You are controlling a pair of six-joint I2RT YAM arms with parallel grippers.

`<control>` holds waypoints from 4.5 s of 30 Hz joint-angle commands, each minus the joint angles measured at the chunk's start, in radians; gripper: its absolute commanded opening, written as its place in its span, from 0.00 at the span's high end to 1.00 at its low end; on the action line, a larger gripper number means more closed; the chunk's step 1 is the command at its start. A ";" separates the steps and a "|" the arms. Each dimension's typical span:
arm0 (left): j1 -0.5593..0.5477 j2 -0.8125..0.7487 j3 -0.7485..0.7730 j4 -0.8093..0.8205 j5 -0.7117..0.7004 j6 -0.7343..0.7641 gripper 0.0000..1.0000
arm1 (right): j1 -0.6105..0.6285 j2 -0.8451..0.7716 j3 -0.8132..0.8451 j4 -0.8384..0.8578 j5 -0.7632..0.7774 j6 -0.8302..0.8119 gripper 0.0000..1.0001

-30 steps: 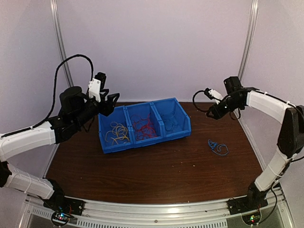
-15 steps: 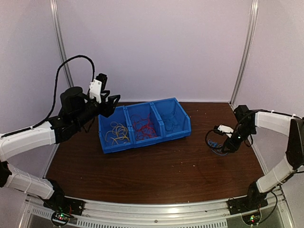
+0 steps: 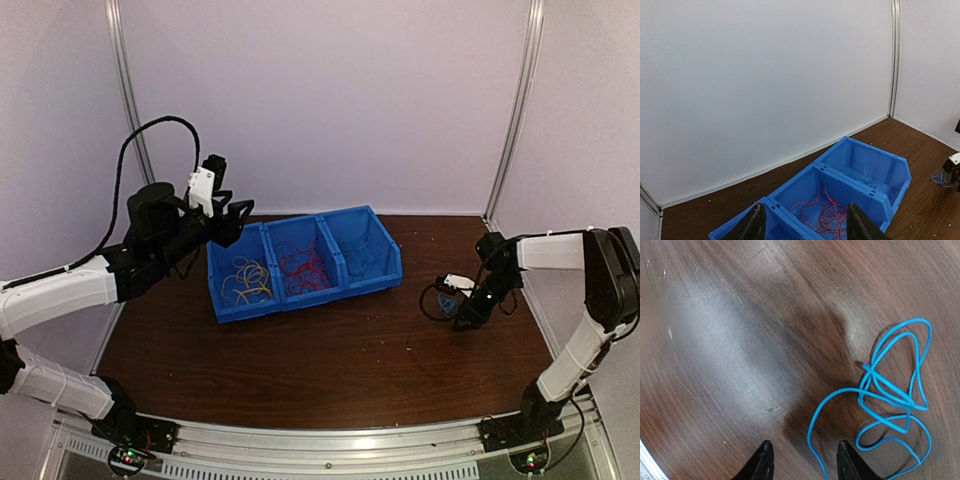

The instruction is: Untangle the cables

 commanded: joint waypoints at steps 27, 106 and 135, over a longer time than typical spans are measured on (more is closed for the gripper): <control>-0.356 0.234 -0.036 0.201 0.396 0.053 0.41 | 0.441 -0.196 0.319 -0.248 -0.352 0.038 1.00; -0.490 0.968 0.061 0.789 0.418 0.187 0.69 | 0.466 0.003 0.115 -0.108 -0.493 0.004 1.00; -0.489 0.781 -0.228 0.875 0.064 0.036 0.86 | 0.226 -0.049 0.161 -0.228 -0.521 -0.100 1.00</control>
